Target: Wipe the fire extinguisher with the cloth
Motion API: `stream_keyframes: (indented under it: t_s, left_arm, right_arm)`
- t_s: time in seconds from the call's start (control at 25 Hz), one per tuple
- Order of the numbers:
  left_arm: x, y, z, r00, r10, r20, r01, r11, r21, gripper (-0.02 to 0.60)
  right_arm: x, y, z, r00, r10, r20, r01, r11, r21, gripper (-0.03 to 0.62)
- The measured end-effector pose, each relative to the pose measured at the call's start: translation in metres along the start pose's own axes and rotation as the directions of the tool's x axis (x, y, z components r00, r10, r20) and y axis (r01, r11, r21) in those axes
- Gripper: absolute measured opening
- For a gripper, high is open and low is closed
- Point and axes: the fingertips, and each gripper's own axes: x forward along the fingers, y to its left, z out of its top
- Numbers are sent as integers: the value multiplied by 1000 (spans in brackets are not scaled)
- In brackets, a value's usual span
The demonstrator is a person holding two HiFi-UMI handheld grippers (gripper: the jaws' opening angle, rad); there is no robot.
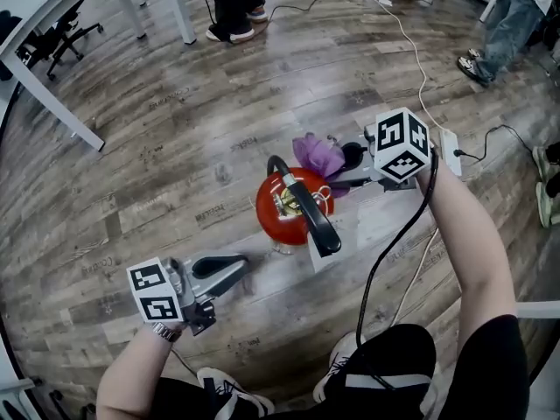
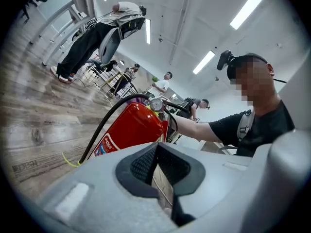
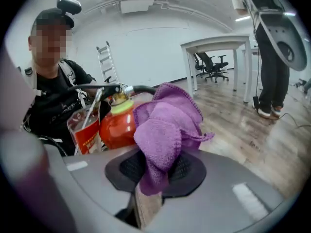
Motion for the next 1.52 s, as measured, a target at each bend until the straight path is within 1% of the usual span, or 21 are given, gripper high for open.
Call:
stream_keyframes:
  t_s: [0.12,0.28,0.4,0.52,0.56,0.6,0.68,0.72,0.76,0.88,0.92,1.0,1.04,1.08,1.12,1.2,1.24,1.36,1.44,1.48,1.52]
  left_arm:
    - [4,-2,10,1000,-19,23,19,1000,21,-3]
    - [4,-2,26,997,-31,66,28,999,42,-3]
    - [3,-2,43,994,-22,107,14,997,72,-3]
    - [1,-5,64,988,-17,156,1,995,99,-1]
    - [1,-7,70,985,-18,171,-1,994,108,43]
    - [1,-9,76,983,-19,185,-3,993,119,57]
    - [1,-16,90,976,-23,217,-9,990,141,57]
    - [0,-21,98,972,-23,234,-13,988,152,82]
    - [0,-26,106,968,-23,251,-19,986,163,121]
    - [-1,-45,134,953,-29,302,-34,979,201,186]
    - [-1,-52,143,948,-41,317,-27,978,208,210]
    - [0,-71,158,938,-83,337,8,976,216,323]
    - [2,-82,164,934,-107,341,29,974,227,342]
    - [4,-93,169,932,-128,339,45,969,242,386]
    - [6,-103,172,933,-140,332,53,965,259,400]
    - [12,-117,173,941,-143,308,51,956,288,423]
    - [15,-122,171,945,-141,296,49,953,298,423]
    - [16,-127,162,951,-156,266,75,953,292,419]
    - [12,-127,157,952,-168,256,94,956,276,408]
    - [9,-126,155,952,-171,254,99,957,273,388]
    - [6,-126,154,952,-175,252,104,957,272,347]
  right_arm:
    - [-16,1,24,998,-57,-2,57,998,-31,83]
    - [-34,6,54,994,-105,42,106,994,-26,83]
    - [-52,6,77,981,-173,86,175,985,-13,83]
    - [-76,6,111,952,-263,155,264,964,14,84]
    - [-85,8,125,939,-289,189,288,957,30,86]
    - [-93,11,138,924,-310,223,307,951,49,86]
    - [-105,22,161,900,-335,278,323,942,89,87]
    - [-108,30,172,892,-338,299,321,941,106,87]
    - [-109,40,182,887,-333,319,312,943,118,87]
    - [-99,76,207,891,-278,360,255,961,111,89]
    - [-92,89,213,897,-253,364,232,968,100,89]
    - [-73,114,218,913,-198,357,183,980,74,89]
    - [-63,125,218,922,-173,346,162,985,62,89]
    - [-53,135,217,931,-154,331,144,988,52,89]
    - [-44,144,215,939,-138,316,130,990,44,89]
    - [-29,159,212,952,-106,288,103,994,28,89]
    - [-21,167,210,957,-89,275,87,996,18,90]
    - [0,184,207,968,-44,247,48,999,-12,91]
    - [11,189,207,971,-29,239,34,999,-17,91]
    - [16,190,206,971,-23,238,26,1000,-12,91]
    - [20,191,206,971,-15,237,18,1000,-8,92]
